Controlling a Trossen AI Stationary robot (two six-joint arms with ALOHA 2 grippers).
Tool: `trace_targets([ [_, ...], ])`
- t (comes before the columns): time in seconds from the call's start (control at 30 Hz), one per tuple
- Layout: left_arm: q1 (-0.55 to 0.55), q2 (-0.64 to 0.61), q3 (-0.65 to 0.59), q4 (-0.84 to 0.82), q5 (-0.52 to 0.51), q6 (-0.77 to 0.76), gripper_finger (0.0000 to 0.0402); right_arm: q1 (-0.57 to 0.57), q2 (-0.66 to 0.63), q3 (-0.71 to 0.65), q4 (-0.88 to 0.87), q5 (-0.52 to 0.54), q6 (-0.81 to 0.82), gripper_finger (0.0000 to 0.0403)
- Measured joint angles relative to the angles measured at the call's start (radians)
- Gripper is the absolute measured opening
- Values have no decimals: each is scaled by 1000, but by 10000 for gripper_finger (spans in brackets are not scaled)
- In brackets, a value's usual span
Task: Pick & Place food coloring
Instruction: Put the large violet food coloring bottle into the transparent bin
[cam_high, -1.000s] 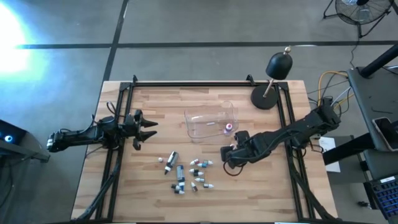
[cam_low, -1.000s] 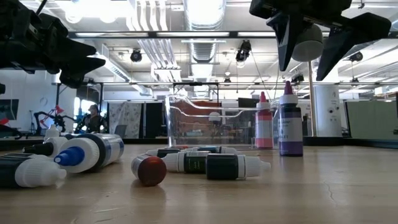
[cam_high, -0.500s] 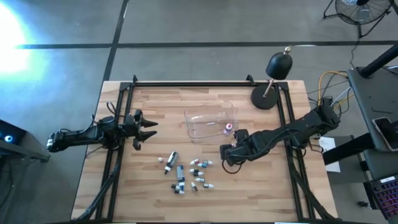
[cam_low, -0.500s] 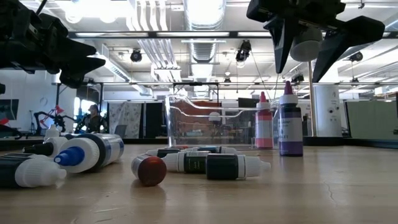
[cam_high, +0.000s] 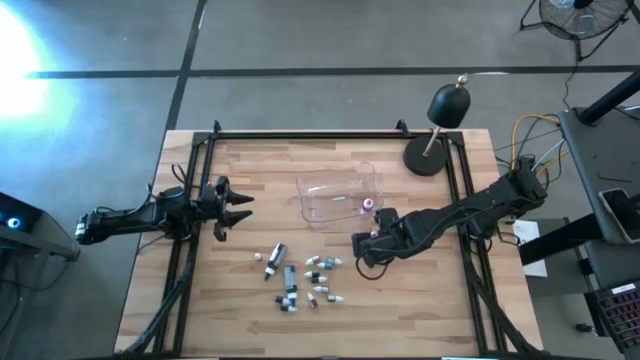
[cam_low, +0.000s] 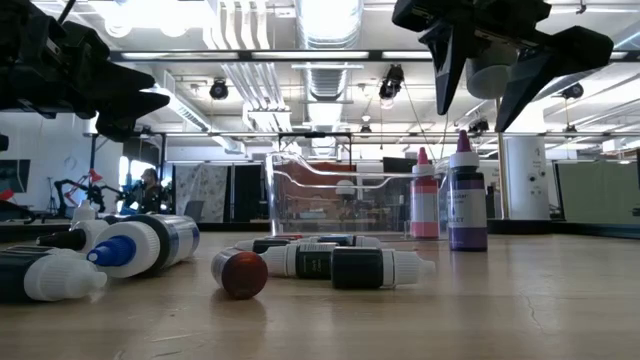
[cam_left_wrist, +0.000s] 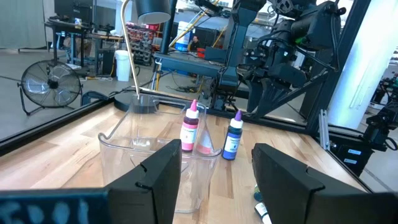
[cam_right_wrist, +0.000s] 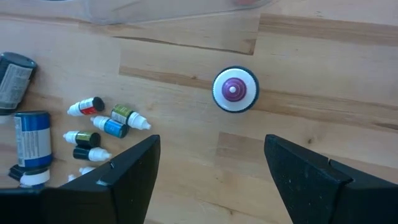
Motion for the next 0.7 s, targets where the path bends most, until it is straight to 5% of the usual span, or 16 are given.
trace_targets([
  [0.7, 0, 0, 0, 0, 0, 0, 172, 1, 0, 0, 8, 0, -3, 281],
])
